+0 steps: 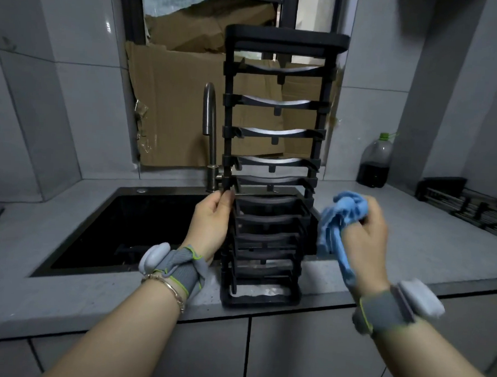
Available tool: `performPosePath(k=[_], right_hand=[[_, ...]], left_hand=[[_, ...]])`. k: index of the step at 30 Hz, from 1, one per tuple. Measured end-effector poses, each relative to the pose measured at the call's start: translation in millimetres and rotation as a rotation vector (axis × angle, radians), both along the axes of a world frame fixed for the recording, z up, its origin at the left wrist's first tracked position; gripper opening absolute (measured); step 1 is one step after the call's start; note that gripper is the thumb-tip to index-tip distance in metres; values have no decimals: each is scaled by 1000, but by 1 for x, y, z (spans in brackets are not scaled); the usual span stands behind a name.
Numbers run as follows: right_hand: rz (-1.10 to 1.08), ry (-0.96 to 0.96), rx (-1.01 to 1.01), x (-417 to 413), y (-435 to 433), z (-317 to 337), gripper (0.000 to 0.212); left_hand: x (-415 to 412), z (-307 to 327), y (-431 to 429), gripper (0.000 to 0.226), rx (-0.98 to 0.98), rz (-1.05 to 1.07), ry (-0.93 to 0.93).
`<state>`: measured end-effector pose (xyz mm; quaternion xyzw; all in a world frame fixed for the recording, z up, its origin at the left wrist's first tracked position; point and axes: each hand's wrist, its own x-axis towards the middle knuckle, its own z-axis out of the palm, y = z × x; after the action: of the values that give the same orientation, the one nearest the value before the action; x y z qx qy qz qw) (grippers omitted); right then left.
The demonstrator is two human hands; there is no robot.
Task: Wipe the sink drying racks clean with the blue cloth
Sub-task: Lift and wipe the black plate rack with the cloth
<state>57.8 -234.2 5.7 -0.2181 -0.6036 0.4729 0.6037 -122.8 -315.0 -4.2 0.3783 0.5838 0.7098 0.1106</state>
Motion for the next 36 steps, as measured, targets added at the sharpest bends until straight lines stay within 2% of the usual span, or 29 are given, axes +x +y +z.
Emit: performPosePath(k=[2, 4, 7, 11, 15, 17, 20, 23, 25, 27, 29, 30, 33, 36], right_hand=[[199, 14, -135, -8, 8, 11, 11], [325, -25, -183, -20, 13, 13, 16], [226, -128, -162, -32, 22, 11, 34], [156, -132, -59, -33, 27, 7, 24], [59, -244, -57, -27, 28, -15, 40], [-37, -236, -49, -22, 22, -19, 39], [-214, -226, 187, -18, -1, -11, 28], [-369, -356, 651, -22, -31, -17, 20], [-395, -460, 780, -26, -44, -21, 25], [-417, -753, 743, -33, -48, -14, 39], [-390, -1127, 596, -41, -49, -13, 51], [-367, -1229, 539, -44, -48, -12, 54], [-343, -1259, 462, -51, -46, -16, 62], [-216, -1116, 453, -56, -43, -19, 59]], left_hand=[[1, 2, 0, 32, 6, 4, 1], [1, 2, 1, 32, 25, -7, -24], [3, 2, 2, 32, 49, -8, -33], [0, 2, 4, 33, 49, 8, -34], [1, 3, 7, 33, 48, 25, -14], [2, 2, 7, 33, 37, 36, -3], [1, 0, 5, 32, 12, 49, 13], [0, -1, 4, 32, -2, 46, 22], [0, -1, 4, 32, -11, 53, 44], [-1, -1, 3, 32, -8, 60, 53], [-1, -1, 2, 31, -16, 53, 65], [-1, 1, 1, 31, -16, 43, 73], [0, 1, -2, 30, -10, 9, 75], [-3, 1, 0, 27, 5, 1, 77]])
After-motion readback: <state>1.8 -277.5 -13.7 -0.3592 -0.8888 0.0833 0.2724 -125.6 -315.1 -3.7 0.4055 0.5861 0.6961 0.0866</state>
